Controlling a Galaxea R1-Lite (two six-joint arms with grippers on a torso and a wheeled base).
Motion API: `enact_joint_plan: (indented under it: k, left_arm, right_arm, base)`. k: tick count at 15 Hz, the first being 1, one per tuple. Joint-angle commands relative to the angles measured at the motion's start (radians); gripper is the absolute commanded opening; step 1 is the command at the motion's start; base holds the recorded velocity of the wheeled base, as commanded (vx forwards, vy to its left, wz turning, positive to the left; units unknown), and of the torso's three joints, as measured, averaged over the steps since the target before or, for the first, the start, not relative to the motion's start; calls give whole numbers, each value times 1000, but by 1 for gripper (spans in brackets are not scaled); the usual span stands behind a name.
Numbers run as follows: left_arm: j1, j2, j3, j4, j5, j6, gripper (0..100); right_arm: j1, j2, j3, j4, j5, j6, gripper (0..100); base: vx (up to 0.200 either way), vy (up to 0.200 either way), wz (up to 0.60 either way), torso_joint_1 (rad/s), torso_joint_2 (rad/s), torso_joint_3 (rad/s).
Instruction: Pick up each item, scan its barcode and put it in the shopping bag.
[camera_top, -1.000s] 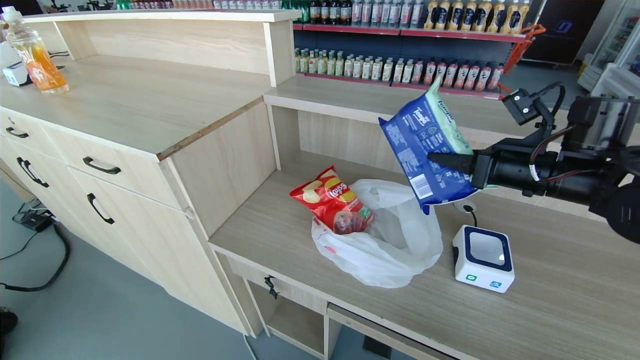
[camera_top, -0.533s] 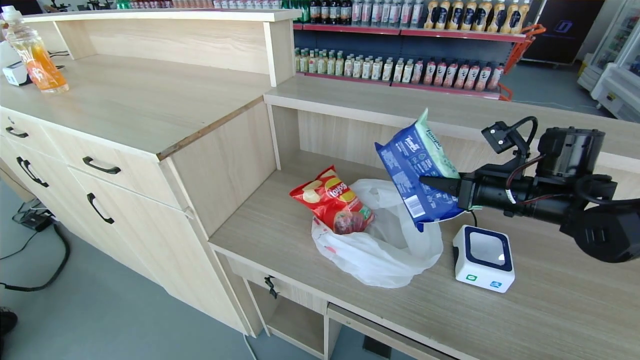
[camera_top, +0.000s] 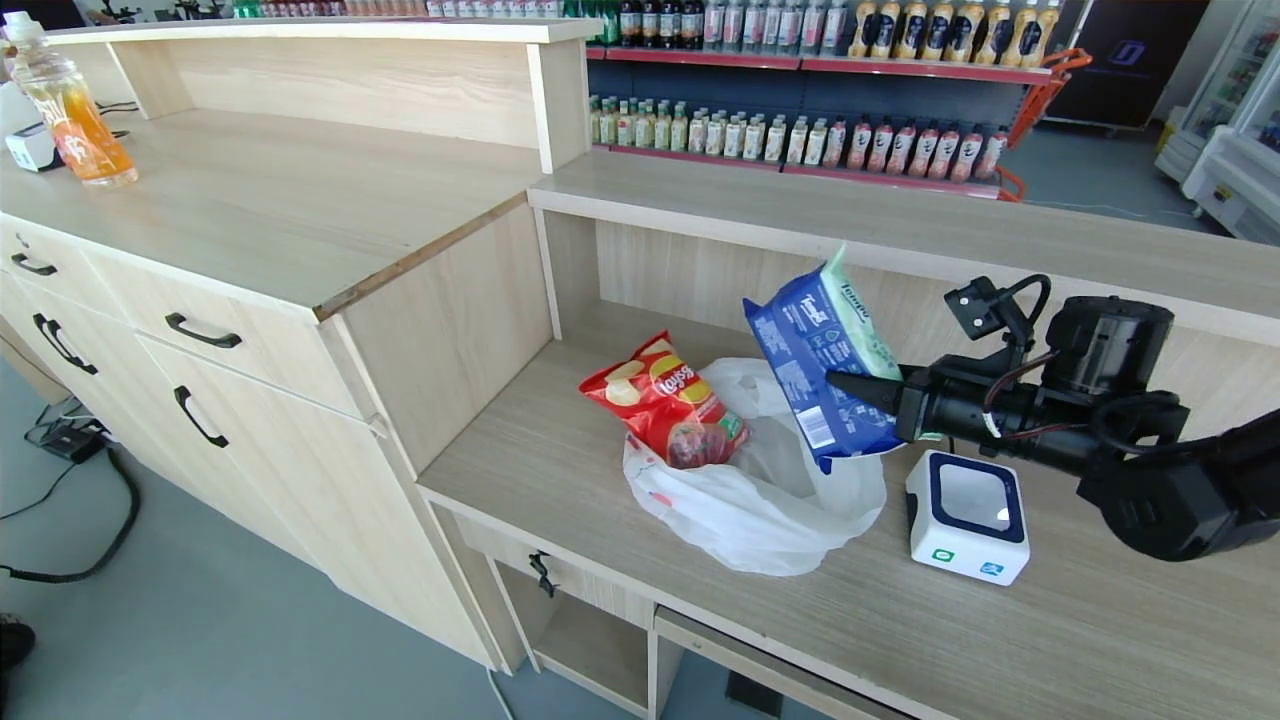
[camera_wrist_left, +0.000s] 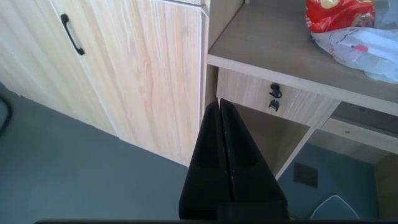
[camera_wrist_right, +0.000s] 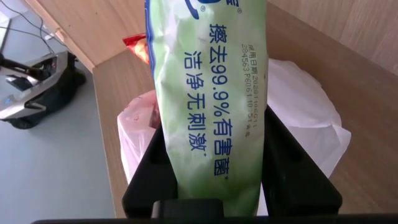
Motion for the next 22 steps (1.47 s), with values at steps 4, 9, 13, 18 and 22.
enact_joint_plan:
  k: [4, 9, 13, 18, 22]
  left_arm:
    - [0, 0, 0, 0, 0, 0, 0]
    - [0, 1, 0, 0, 0, 0, 0]
    - [0, 0, 0, 0, 2, 0, 0]
    - [0, 0, 0, 0, 2, 0, 0]
    - [0, 1, 0, 0, 0, 0, 0]
  right_arm:
    - [14, 87, 32, -104, 8, 6, 0]
    - [38, 118, 4, -144, 25, 34, 0]
    - [44, 159, -40, -145, 23, 29, 0]
    - [44, 270, -85, -297, 22, 27, 0]
    - [44, 296, -88, -312, 22, 26, 0]
  base:
    - [0, 0, 0, 0, 0, 0]
    - [0, 0, 0, 0, 0, 0]
    - [0, 0, 0, 0, 0, 0]
    - [0, 0, 0, 0, 0, 0]
    - [0, 0, 0, 0, 0, 0]
